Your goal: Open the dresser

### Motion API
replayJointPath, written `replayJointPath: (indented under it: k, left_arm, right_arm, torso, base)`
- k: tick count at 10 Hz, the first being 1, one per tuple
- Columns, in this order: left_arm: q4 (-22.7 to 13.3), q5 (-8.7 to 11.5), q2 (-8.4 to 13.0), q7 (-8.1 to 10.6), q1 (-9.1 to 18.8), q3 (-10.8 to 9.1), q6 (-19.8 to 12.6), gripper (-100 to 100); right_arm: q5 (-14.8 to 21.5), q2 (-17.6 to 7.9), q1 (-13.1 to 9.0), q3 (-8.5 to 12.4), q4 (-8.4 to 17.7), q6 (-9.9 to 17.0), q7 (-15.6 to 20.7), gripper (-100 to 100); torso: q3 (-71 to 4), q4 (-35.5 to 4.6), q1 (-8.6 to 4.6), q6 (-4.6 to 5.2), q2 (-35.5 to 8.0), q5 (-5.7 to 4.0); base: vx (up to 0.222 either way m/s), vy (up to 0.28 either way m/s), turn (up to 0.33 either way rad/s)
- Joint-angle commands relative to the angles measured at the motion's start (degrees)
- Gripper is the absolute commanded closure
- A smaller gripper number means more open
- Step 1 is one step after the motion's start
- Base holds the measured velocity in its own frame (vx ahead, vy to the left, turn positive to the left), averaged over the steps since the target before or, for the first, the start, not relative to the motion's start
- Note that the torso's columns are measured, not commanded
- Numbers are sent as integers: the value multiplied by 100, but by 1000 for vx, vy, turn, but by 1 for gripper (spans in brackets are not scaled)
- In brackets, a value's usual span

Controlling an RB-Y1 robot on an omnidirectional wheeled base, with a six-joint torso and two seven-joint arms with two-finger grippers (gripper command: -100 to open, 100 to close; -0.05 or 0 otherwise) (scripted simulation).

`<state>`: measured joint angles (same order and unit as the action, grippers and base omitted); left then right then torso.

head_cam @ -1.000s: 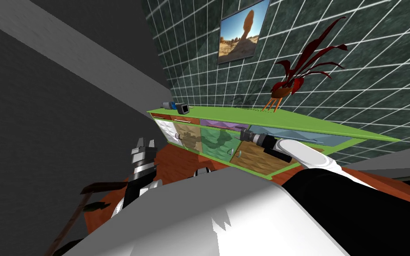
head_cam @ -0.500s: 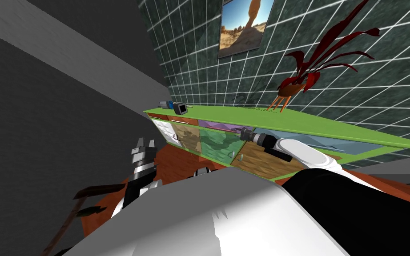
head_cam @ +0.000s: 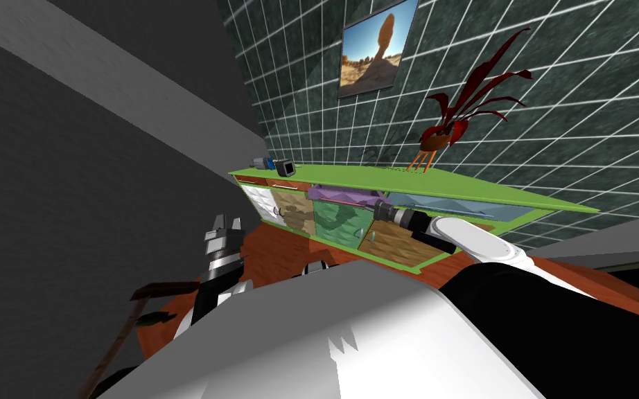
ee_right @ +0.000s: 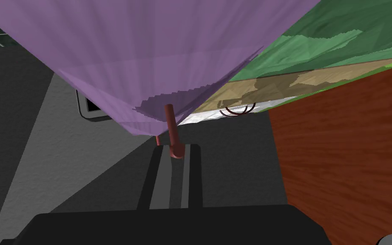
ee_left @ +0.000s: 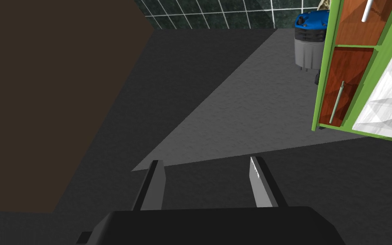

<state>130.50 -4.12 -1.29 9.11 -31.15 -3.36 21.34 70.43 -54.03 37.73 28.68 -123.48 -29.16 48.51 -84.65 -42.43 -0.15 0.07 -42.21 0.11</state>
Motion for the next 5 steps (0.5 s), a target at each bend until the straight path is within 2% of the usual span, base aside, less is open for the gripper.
replayJointPath:
  k: [1, 2, 5]
  left_arm:
    - [0, 0, 0, 0, -2, -1, 0, 0]
    - [0, 0, 1, 0, -2, -1, 0, 0]
    - [0, 0, 1, 0, -2, -1, 0, 0]
  right_arm:
    - [-137, -286, -5, 306, -52, -122, -290, -100]
    - [-206, -428, -8, 459, -78, -184, -435, -100]
    - [-308, -642, -12, 688, -116, -276, -652, -100]
  torso:
    - [-13, 13, -2, -2, 20, -6]
    - [-12, 21, 5, -7, 23, -12]
    - [12, 13, 15, -7, -14, -11]
  base:
    - [22, 21, -121]
    - [38, 26, -84]
    - [22, 17, -51]
